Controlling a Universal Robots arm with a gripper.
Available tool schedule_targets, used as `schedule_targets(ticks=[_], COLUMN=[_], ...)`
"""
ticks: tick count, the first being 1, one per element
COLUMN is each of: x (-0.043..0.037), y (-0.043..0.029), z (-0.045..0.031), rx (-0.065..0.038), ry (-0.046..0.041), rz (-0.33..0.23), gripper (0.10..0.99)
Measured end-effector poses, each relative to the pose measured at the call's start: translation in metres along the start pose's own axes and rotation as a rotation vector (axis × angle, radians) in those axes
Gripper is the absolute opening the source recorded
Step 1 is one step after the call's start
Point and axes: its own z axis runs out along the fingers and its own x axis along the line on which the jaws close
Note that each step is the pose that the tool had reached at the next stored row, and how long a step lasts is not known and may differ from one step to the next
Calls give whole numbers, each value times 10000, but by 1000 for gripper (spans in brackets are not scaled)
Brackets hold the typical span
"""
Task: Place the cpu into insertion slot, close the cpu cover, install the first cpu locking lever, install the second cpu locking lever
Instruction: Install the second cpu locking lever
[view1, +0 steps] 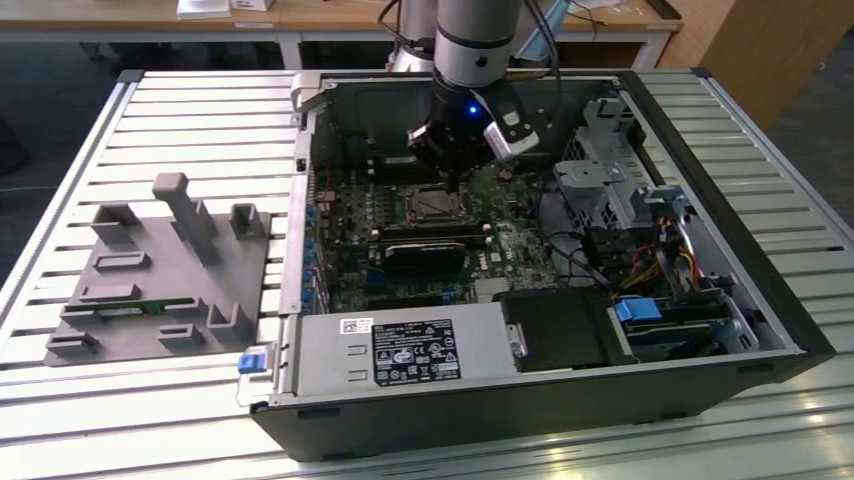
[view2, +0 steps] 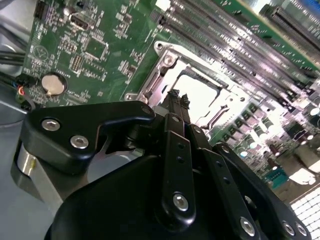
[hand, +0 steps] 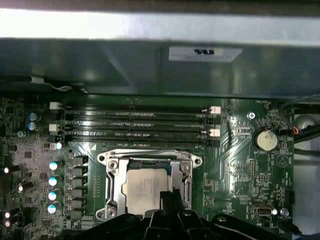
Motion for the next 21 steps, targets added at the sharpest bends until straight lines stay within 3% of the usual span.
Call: schedule_targets(ticks=[8,15,21], x=[1,1,7], y=[-60,-57,-98], z=[-5,-118,-129], rx=[1,2,0], ry=[1,1,0], rz=[2,0,0], gripper=[106,106,106])
